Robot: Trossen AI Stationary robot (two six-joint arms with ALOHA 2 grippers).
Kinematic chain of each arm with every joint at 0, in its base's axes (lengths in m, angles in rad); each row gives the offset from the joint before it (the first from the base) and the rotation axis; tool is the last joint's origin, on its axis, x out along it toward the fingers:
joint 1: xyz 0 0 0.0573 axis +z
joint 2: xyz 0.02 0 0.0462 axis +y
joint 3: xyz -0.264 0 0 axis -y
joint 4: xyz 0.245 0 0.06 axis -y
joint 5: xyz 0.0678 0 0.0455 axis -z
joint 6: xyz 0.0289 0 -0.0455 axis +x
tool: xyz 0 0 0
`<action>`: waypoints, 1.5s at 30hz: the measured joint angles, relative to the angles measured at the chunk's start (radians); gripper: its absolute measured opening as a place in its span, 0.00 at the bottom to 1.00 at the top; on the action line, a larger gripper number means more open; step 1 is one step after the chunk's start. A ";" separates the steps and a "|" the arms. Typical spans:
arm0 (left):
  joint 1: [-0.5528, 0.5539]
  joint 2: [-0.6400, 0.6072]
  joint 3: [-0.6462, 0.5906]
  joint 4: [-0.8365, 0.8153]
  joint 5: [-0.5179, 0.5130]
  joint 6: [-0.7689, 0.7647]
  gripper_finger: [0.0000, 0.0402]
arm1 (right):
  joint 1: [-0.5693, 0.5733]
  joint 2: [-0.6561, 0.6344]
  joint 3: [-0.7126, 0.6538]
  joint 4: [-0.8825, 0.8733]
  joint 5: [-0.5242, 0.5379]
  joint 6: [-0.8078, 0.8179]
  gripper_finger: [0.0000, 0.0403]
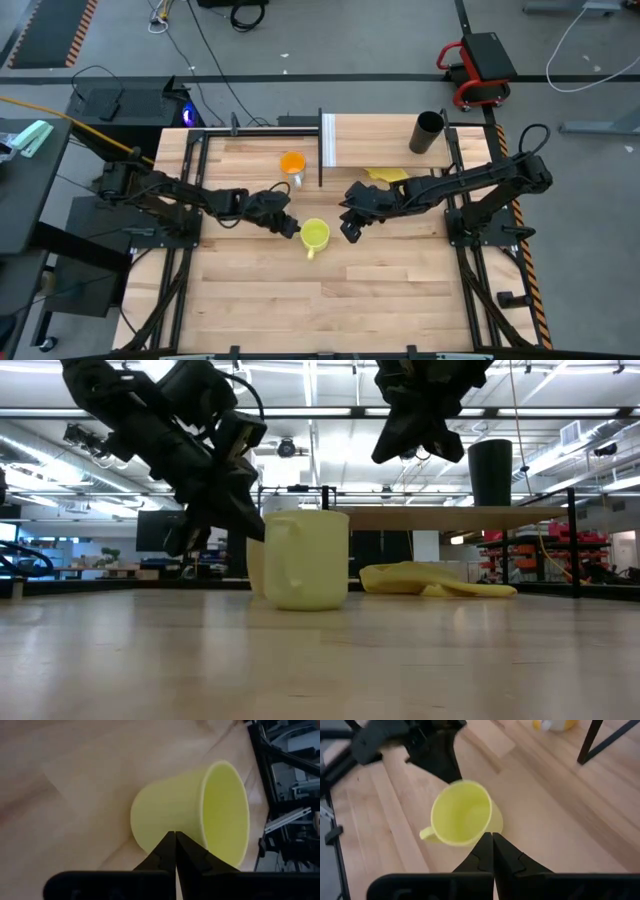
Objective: Stack small to large cups/mugs on shelf
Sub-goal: Move the yellow mug to the center of the table, then move the orange mug to the middle of the table
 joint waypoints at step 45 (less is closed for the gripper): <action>0.745 -0.300 0.000 -0.257 -0.031 0.375 0.02 | -0.015 0.000 0.024 0.016 -0.012 -0.027 0.02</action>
